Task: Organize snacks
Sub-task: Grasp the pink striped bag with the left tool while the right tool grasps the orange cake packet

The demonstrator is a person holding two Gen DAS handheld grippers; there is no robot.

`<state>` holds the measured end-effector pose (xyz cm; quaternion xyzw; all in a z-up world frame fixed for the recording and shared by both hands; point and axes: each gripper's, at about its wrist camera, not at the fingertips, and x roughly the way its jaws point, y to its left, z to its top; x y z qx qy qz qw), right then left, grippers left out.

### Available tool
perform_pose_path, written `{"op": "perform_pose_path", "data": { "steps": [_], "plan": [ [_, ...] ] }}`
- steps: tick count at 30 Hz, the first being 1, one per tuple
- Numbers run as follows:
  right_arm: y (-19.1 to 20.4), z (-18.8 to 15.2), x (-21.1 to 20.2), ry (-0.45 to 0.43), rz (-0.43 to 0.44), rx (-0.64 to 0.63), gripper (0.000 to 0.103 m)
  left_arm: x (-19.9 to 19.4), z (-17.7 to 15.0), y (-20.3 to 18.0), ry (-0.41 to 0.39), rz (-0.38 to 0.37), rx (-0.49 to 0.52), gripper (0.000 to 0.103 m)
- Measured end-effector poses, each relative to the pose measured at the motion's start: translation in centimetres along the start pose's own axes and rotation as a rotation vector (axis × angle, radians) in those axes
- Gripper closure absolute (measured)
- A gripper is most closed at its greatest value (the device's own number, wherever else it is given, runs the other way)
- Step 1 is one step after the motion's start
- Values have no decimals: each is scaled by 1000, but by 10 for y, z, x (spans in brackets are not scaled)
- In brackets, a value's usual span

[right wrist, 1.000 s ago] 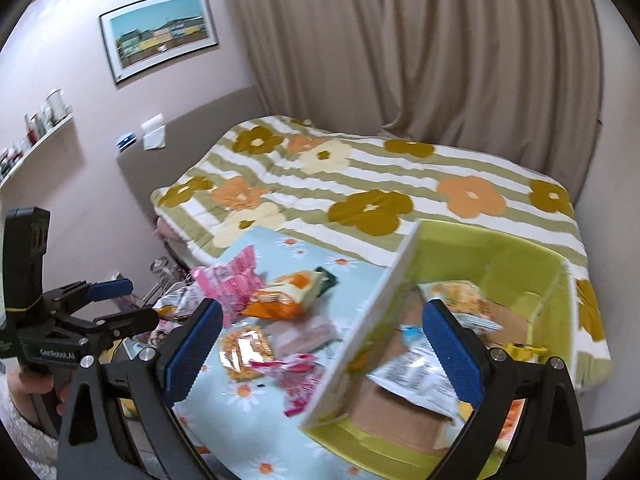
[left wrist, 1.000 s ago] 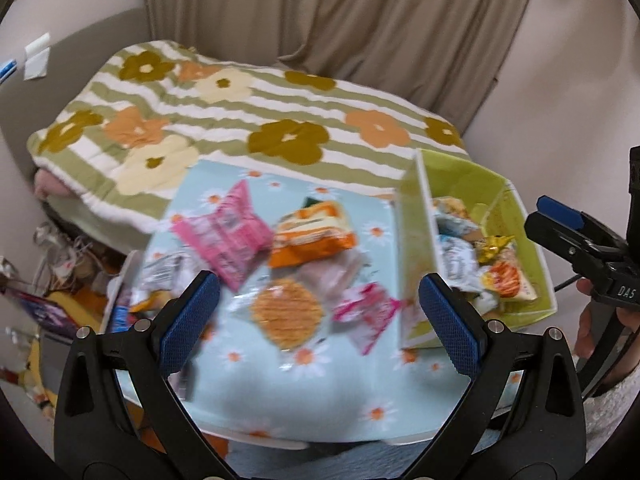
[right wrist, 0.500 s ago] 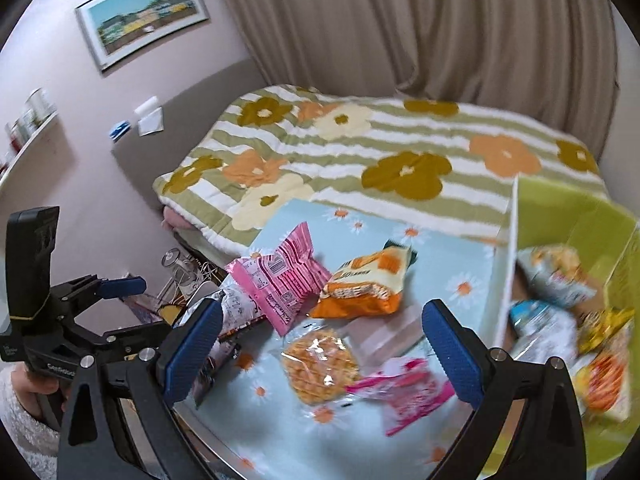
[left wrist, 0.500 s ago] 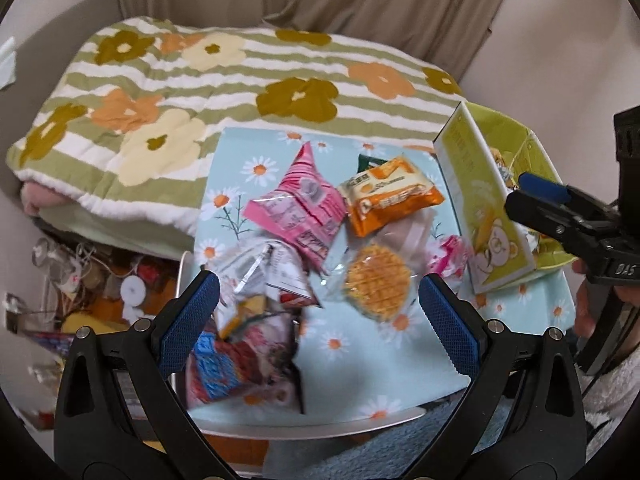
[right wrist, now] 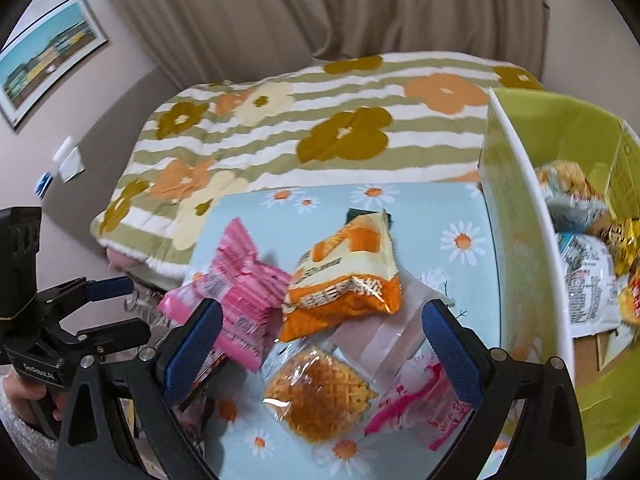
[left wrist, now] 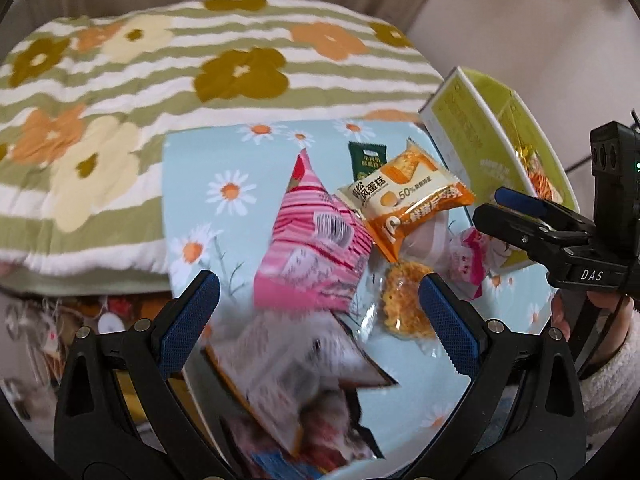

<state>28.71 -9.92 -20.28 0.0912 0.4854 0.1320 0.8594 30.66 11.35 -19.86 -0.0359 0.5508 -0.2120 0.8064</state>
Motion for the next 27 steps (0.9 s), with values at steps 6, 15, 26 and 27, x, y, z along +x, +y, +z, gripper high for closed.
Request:
{"op": "perform_pose_path", "data": {
  "steps": [6,15,26,27],
  "plan": [
    [-12,7,26,27,-27,52,4,48,19,0,105,-62,72,4],
    [-16,13,54,51,-26,59,4,91,25,1,172,-89,86,5],
    [-16,16,76,86,3,57,4,108,24,-1,194,-101,107,26],
    [-16,17,77,88,6,56,4,108,24,-1,190,-101,110,28]
  ]
}}
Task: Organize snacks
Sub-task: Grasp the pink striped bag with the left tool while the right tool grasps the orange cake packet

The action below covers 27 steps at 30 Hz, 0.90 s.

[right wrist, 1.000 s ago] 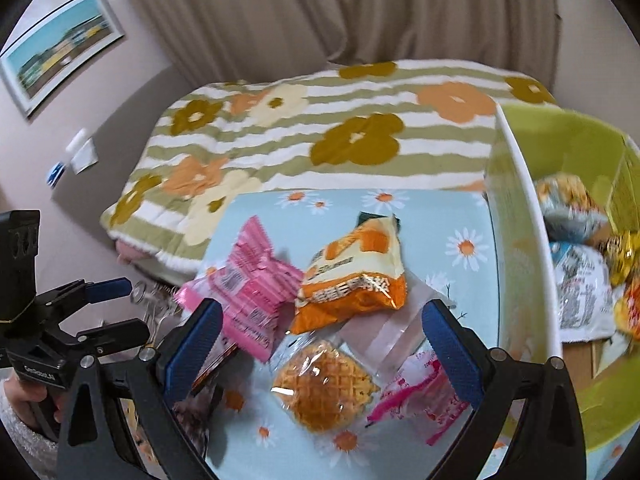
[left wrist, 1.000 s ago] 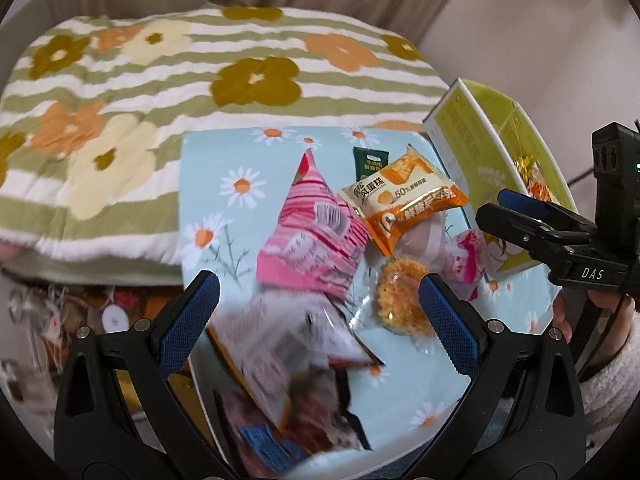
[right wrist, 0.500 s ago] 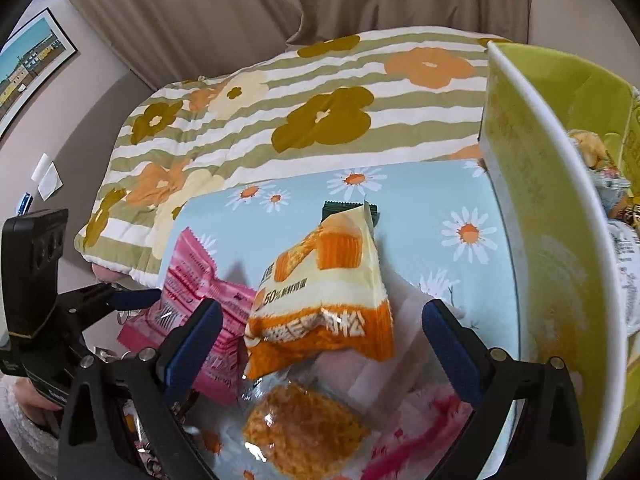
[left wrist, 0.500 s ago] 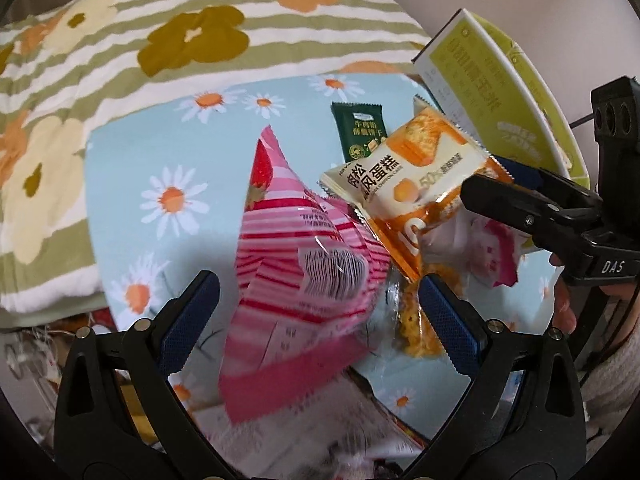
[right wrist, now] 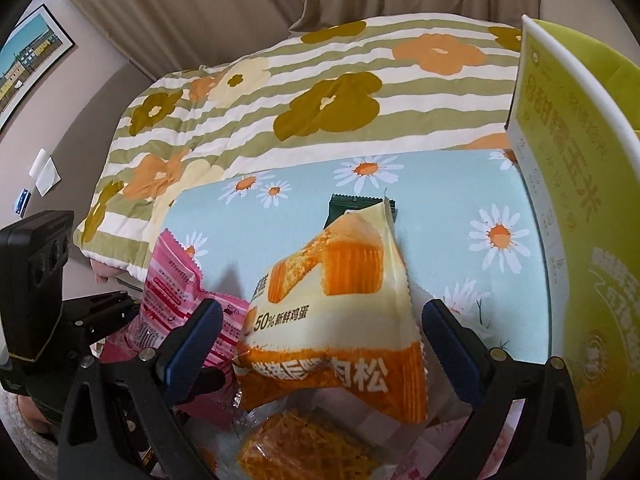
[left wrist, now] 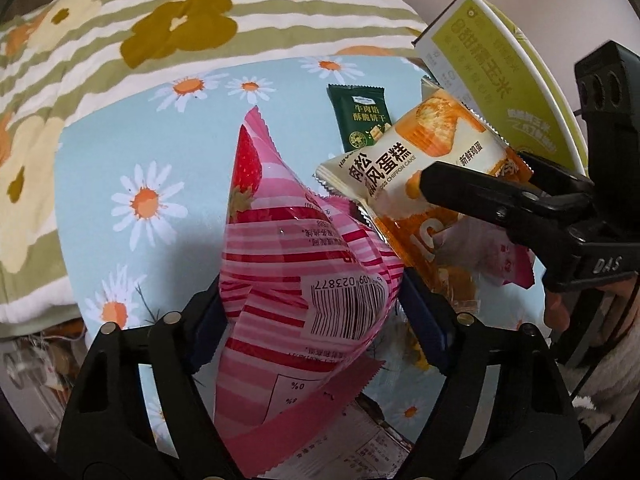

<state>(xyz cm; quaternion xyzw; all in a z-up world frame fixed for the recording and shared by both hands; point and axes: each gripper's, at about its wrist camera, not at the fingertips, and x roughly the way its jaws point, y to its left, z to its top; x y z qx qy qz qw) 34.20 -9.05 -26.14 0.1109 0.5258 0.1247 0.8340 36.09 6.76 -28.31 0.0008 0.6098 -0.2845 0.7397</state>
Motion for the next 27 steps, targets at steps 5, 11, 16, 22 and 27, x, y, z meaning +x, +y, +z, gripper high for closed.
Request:
{"op": "perform_pose_path", "data": {
  "steps": [5,11,16,22,27],
  "plan": [
    [3,3,5,9,-1,-9,4,-4,-1,2,-13,-15,-9,36],
    [3,3,7,19,-4,-9,4,-13,-3,2,-24,-12,-22,44],
    [2,3,10,22,-8,-16,4,-20,-3,4,-46,-15,-43,45],
    [4,4,15,30,-20,-50,22,-20,-3,5,-56,-15,-58,45],
    [6,5,8,13,-22,-60,37,-25,-4,5,-76,-19,-69,45]
  ]
}}
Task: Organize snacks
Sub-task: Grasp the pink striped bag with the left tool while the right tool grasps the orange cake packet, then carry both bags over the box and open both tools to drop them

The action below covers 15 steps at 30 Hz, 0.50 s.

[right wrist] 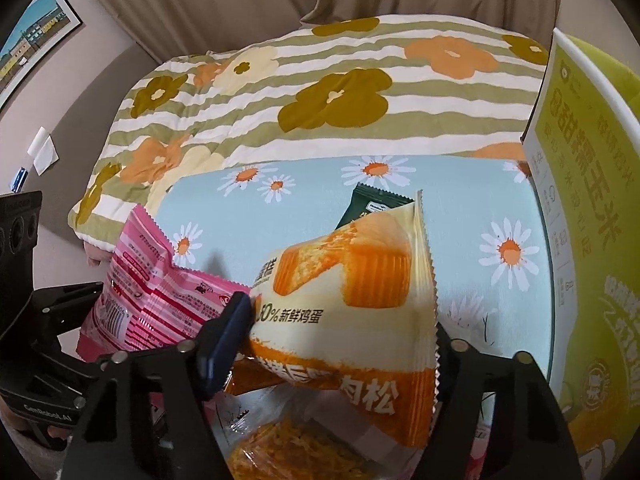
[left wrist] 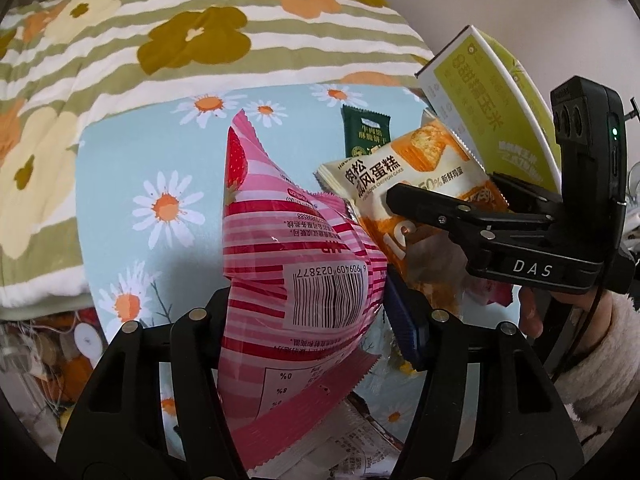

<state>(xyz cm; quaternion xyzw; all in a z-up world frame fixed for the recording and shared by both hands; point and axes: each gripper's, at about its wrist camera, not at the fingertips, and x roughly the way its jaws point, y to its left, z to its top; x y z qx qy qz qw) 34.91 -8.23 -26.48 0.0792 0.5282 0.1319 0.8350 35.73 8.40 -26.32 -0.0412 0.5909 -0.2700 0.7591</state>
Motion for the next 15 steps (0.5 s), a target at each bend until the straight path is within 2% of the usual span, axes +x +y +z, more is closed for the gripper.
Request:
{"op": "perform_pose_path", "data": {
  "steps": [8,15],
  "plan": [
    [3,-2,-28,-67,-14,-3,39,-22,1,-11,-39,-19,9,45],
    [4,3,-67,-137,-37,-30,40,-59,0,-32,-125,-24,40,45]
  ]
}}
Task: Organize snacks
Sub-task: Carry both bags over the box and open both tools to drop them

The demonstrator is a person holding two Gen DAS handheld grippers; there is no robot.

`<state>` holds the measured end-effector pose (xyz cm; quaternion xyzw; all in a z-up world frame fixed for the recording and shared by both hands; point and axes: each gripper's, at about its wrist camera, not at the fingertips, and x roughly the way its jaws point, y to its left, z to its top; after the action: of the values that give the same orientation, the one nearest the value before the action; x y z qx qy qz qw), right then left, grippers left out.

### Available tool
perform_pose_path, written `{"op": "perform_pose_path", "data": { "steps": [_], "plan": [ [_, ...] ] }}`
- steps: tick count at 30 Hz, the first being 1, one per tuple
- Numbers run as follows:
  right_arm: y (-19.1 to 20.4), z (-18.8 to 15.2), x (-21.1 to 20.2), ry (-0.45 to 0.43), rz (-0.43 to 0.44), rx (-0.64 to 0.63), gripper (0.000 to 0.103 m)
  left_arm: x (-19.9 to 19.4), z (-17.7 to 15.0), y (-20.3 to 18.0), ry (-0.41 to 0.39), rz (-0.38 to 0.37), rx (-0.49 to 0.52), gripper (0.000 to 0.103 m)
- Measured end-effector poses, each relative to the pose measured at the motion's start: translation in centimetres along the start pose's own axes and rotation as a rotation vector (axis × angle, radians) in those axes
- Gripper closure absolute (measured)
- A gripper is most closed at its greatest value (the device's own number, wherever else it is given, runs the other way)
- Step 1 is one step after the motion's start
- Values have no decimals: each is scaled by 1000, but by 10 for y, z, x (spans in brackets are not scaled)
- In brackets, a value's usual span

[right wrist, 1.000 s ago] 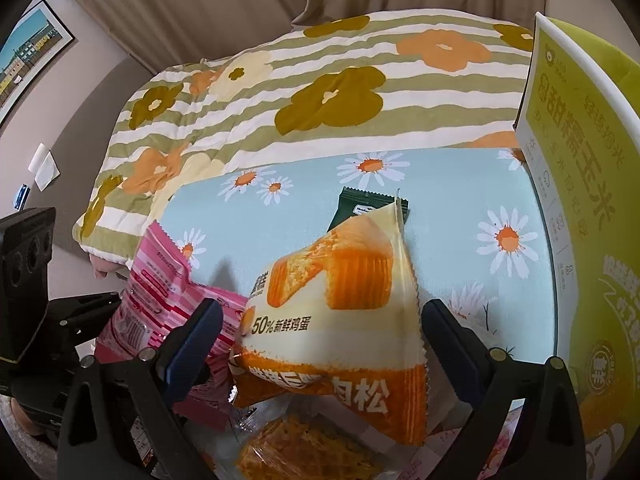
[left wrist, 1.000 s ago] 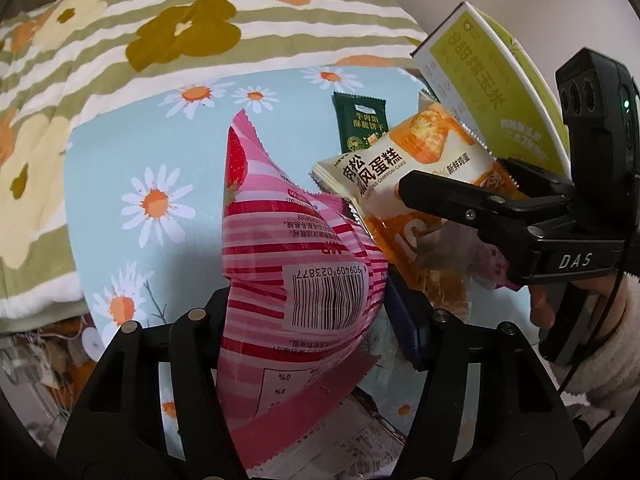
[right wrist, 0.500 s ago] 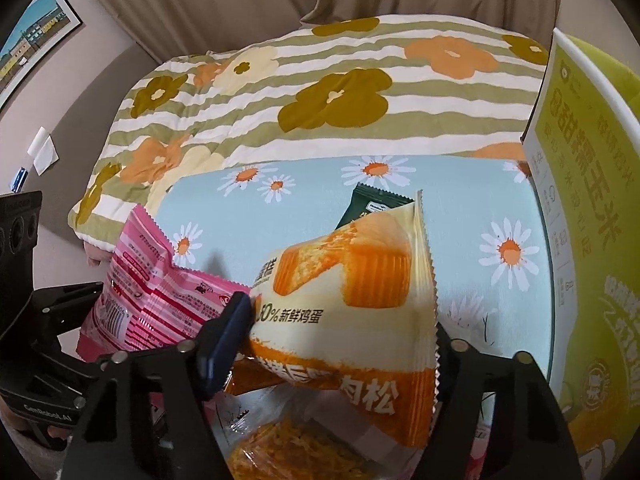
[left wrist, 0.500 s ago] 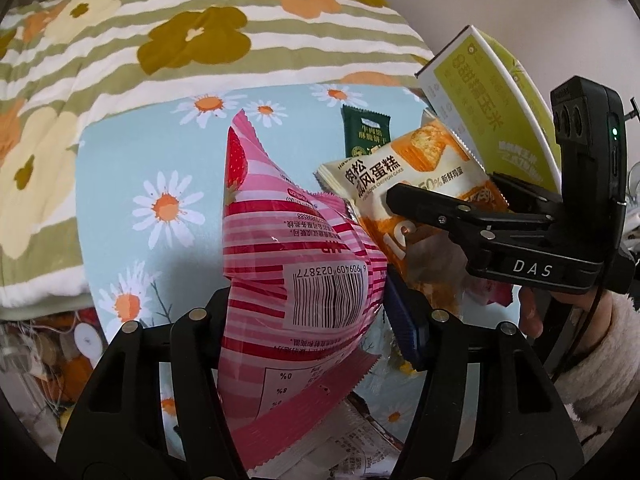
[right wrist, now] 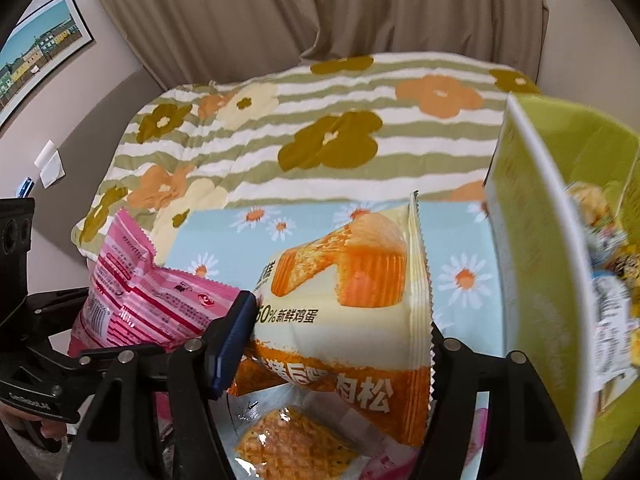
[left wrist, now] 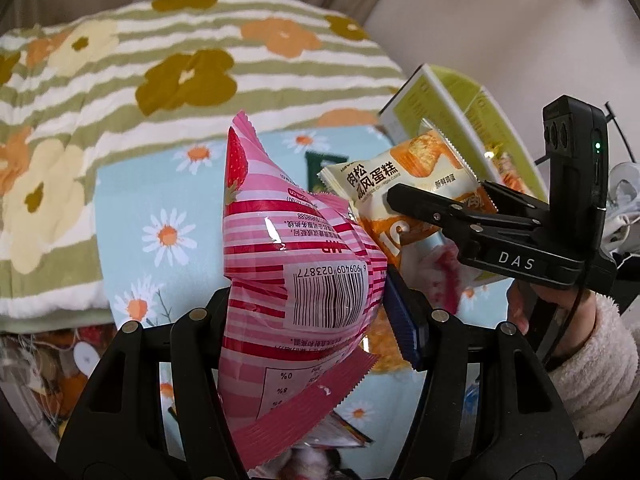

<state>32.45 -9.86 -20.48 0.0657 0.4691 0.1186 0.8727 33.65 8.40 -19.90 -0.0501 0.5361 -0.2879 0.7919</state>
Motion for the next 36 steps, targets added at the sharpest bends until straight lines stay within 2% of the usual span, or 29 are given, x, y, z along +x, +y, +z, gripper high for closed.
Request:
{"op": "perform_pose_path", "data": {
  "steps": [5,10,18,23,27,31,36],
  "plan": [
    [1,11,-42,-81,-11,-14,40,-29,12,-28,-60,-7,29,45],
    [-16,20,-90,-164,-8,-12,40,-54,27,-72,-124,13,65,45],
    [-82,25,-161,-225,-1,-29,40,-57,54,-160,-199,33,92,45],
    [-136,17,-196,-248,-20,-43,40,-29,70,-224,-222,12,88,45],
    [-182,9,-210,-234,-36,-25,40,4,76,-260,-208,-25,69,45],
    [-214,-1,-212,-212,-48,9,40,43,77,-288,-158,-36,64,45],
    [-243,-15,-208,-179,-48,71,40,91,70,-306,-55,-51,48,45]
  ]
}}
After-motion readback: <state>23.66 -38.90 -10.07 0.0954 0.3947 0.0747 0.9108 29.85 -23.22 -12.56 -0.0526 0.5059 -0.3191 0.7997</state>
